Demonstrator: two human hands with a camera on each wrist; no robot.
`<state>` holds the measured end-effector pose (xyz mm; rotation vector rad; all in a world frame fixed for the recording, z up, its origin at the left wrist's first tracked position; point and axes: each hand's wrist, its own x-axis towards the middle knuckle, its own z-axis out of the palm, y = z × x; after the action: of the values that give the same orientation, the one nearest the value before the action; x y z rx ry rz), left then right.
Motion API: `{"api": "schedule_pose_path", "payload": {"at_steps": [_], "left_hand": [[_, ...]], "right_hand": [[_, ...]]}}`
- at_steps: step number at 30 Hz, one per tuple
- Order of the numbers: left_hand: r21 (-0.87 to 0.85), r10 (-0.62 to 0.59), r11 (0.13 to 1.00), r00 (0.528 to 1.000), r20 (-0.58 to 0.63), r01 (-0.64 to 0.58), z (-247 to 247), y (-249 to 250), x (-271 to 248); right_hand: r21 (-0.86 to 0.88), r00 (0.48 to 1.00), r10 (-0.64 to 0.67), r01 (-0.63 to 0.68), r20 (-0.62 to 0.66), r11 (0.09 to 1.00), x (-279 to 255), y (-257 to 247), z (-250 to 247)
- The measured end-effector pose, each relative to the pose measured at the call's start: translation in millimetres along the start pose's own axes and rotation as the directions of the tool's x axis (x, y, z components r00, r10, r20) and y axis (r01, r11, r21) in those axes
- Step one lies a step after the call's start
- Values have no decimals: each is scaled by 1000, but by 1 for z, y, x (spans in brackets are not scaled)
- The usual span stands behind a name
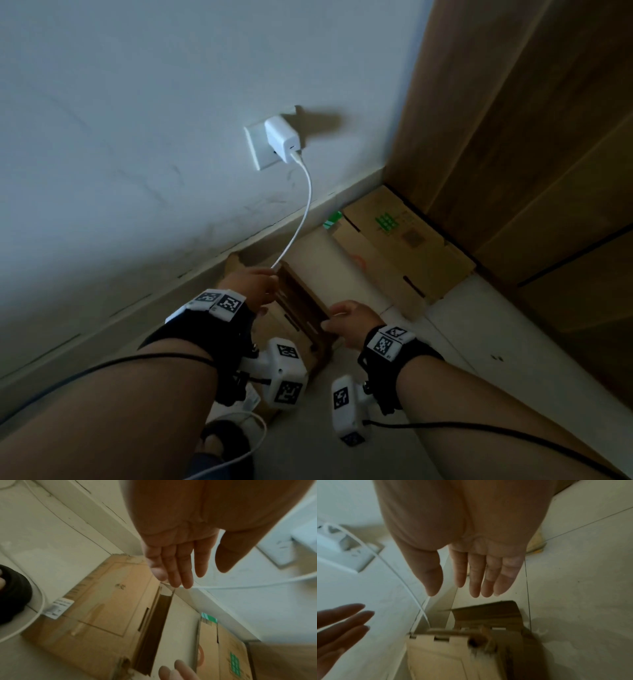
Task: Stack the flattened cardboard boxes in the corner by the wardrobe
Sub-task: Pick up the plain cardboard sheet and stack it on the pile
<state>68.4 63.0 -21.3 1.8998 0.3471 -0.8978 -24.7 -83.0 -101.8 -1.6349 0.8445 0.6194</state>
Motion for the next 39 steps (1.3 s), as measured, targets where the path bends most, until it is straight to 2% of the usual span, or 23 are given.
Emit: {"api": "schedule_pose_path", "payload": {"at_steps": [2, 6, 10, 12, 16, 19, 21, 25, 29, 35, 39], "left_hand": [[-15, -4, 1000, 999, -42, 3, -16, -8, -1], [-61, -42, 997, 998, -36, 40, -38, -21, 1], [-118, -41, 993, 994, -101, 29, -53, -31, 5], [-129, -40, 991, 994, -97, 28, -59, -34, 7], [-118, -63, 991, 996, -69, 54, -71, -28, 11], [-126, -69, 990, 995, -65, 61, -74, -16, 11], [-122, -33, 992, 997, -69, 24, -75, -7, 8], [-122, 13, 992, 997, -71, -22, -71, 10, -10], [-128, 71, 989, 997, -1, -71, -61, 30, -42], [-90, 106, 991, 991, 86, -99, -41, 46, -97], [-111, 188, 976, 982, 5, -187, -34, 42, -124]], "right_hand": [[-68, 1000, -9, 11, 25, 998, 0, -3, 16], [-230, 998, 7, 6, 56, 973, 3, -6, 43], [-374, 1000, 30, -27, 1, 927, 7, -8, 60], [-423, 999, 28, -39, -32, 905, 9, -11, 65], [-504, 1000, 10, -8, 1, 863, 7, -16, 65], [-529, 1000, 2, 6, 15, 849, -1, -18, 57], [-554, 1000, 8, 1, 13, 833, -9, -18, 47], [-654, 1000, 17, -12, 1, 757, -36, -14, 22], [-684, 998, -34, -12, -54, 729, -74, -12, -6], [-600, 982, -138, 33, -129, 799, -137, -13, -44], [-522, 966, -183, 62, -184, 851, -178, -16, -71]]}}
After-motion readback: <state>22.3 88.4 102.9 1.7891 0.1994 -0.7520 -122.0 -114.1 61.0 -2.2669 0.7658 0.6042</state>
